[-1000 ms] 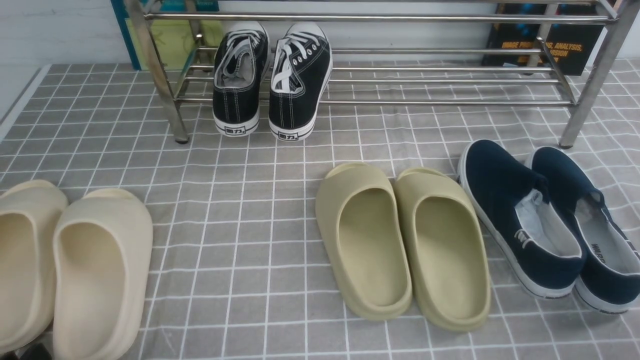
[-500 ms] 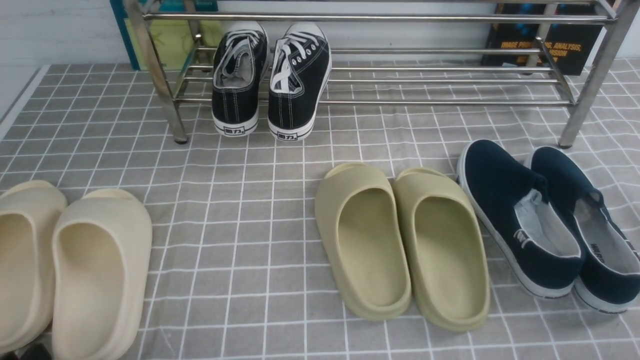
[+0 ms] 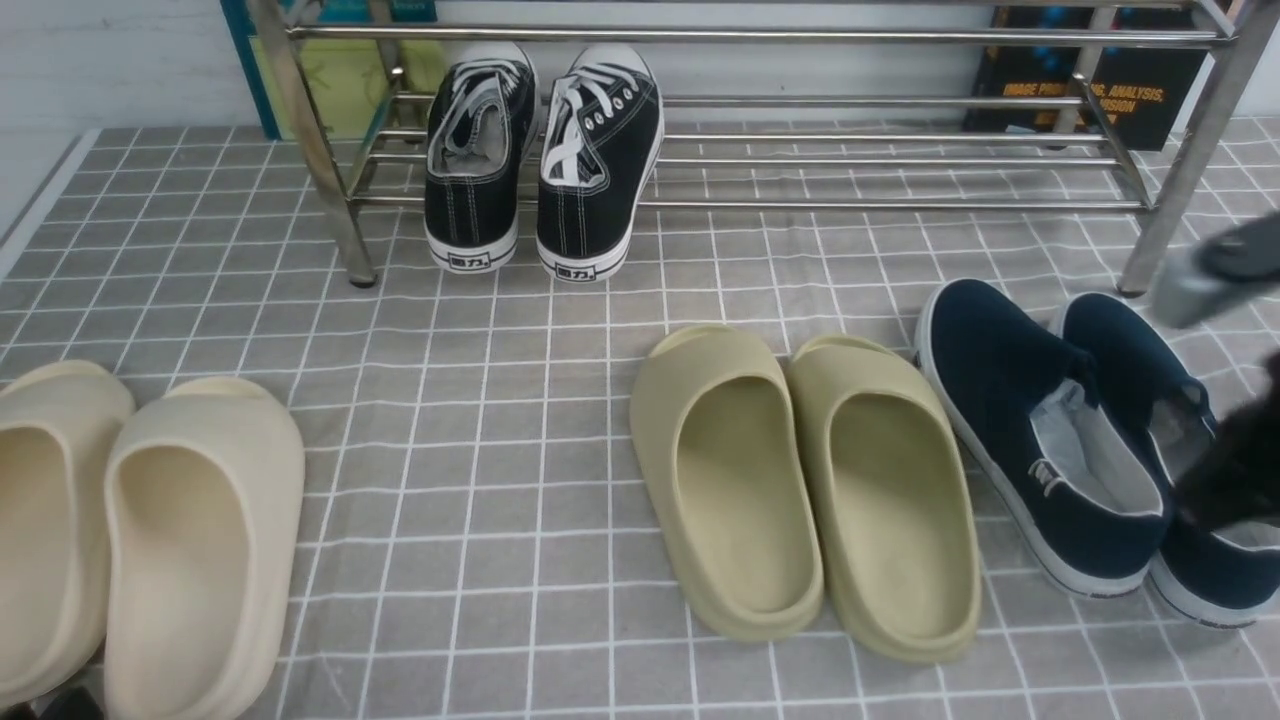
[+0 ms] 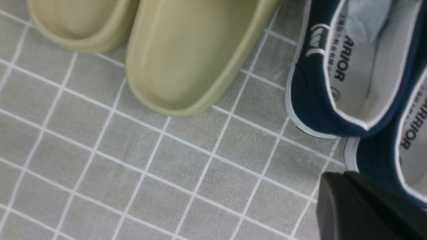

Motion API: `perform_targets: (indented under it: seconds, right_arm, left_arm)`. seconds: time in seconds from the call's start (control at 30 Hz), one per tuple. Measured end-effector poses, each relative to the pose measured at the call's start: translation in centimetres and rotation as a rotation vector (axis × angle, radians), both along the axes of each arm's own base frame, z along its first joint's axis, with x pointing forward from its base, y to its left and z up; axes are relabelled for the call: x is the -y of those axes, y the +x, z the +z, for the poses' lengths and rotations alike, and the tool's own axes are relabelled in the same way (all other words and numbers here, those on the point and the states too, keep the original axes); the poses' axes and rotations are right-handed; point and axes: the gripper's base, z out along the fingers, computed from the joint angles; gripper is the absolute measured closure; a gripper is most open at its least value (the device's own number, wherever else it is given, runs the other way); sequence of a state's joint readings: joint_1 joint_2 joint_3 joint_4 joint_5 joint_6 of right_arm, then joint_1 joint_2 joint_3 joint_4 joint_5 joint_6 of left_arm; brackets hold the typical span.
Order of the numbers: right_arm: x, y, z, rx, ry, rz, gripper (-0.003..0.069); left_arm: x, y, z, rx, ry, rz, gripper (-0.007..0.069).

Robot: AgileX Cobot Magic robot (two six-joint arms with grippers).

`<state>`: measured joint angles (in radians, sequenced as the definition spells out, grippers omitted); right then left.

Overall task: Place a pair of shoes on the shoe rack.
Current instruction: Use the right arm to grab the shoe closest to it, then use the right arm to put a shoe into the shoe rack

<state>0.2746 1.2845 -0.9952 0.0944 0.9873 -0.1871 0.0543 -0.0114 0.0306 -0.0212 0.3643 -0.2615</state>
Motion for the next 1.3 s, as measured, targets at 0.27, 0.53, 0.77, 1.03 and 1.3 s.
perform_targets:
  seconds: [0.27, 0.53, 0.77, 1.03, 1.3]
  right_arm:
    - [-1.3, 5.1, -4.5, -0.121, -0.108, -0.021, 0.0251]
    - [-2.0, 7.5, -9.3, -0.181, -0.136, -0.018, 0.0176]
    - [-2.0, 8.0, -9.3, -0.185, -0.155, -0.019, 0.0556]
    - [-2.3, 8.1, -3.9, -0.181, -0.139, -0.015, 0.0615]
    - [-3.0, 10.5, 1.0, -0.04, -0.107, 0.014, 0.0615]
  left_arm:
    - [0.0, 0.0, 0.0, 0.0, 0.0, 0.0, 0.0386]
    - [0.0, 0.0, 0.0, 0.0, 0.0, 0.0, 0.0386]
    - [0.0, 0.0, 0.0, 0.0, 0.0, 0.0, 0.0386]
    - [0.0, 0.0, 0.0, 0.0, 0.0, 0.0, 0.0386]
    - [0.0, 0.0, 0.0, 0.0, 0.0, 0.0, 0.0386]
